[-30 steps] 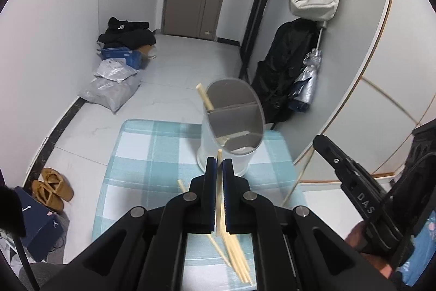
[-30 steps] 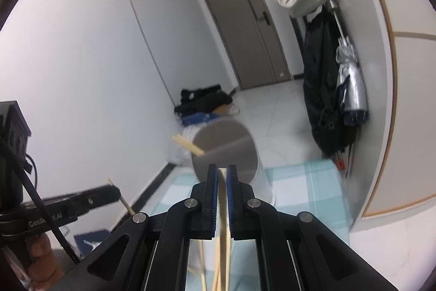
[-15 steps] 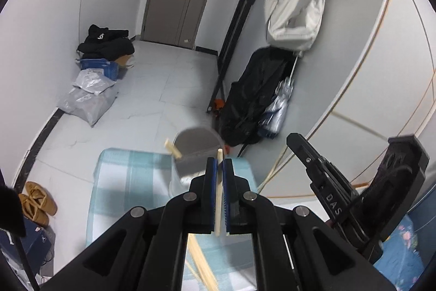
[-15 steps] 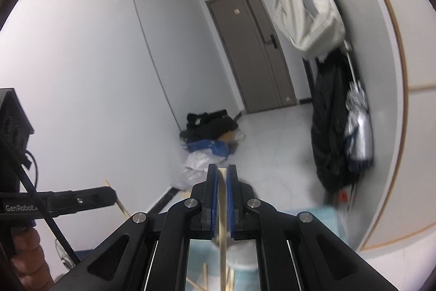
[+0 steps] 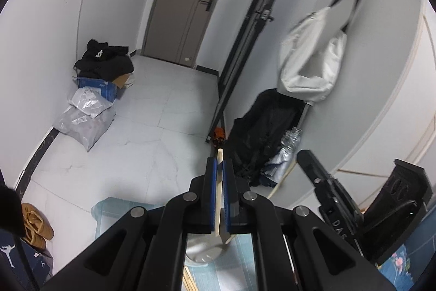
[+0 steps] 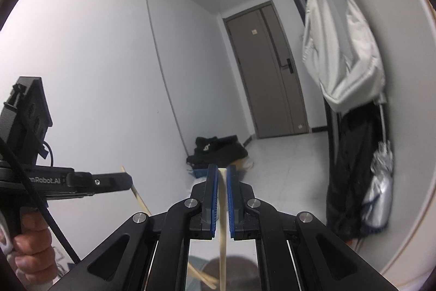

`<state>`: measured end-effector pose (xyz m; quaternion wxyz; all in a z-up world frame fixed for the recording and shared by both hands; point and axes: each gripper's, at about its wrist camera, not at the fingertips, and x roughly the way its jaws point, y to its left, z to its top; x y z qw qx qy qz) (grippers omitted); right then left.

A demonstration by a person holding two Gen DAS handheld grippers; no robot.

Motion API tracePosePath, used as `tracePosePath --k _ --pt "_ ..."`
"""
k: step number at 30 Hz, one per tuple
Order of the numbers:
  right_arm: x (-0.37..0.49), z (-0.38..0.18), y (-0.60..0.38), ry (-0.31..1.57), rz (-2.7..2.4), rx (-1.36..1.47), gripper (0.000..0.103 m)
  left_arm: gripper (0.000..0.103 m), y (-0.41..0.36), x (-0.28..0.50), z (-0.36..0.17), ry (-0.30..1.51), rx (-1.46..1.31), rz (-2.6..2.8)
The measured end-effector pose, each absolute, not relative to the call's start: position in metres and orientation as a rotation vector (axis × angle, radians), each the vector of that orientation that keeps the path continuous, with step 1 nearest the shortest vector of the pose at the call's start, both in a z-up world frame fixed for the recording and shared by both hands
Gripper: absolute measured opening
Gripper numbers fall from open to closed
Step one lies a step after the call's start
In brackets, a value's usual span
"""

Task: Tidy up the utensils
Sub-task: 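Lift both held chopsticks up over the white holder, then lower both chopsticks into the white holder and open both grippers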

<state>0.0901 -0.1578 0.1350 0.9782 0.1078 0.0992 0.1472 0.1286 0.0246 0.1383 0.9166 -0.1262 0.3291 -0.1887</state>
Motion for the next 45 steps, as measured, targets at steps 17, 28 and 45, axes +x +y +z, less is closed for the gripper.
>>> tracePosePath --k 17,28,45 --pt "0.156 0.078 -0.124 0.249 0.486 -0.030 0.006 0.001 0.032 0.166 0.072 0.713 -0.276 -0.383" --pt "0.142 0.033 -0.098 0.409 0.591 -0.150 0.006 0.001 0.032 0.162 0.050 0.793 -0.253 -0.395" --pt "0.083 0.043 -0.133 0.442 0.479 0.167 0.048 0.047 0.064 0.102 0.071 0.704 -0.194 -0.224"
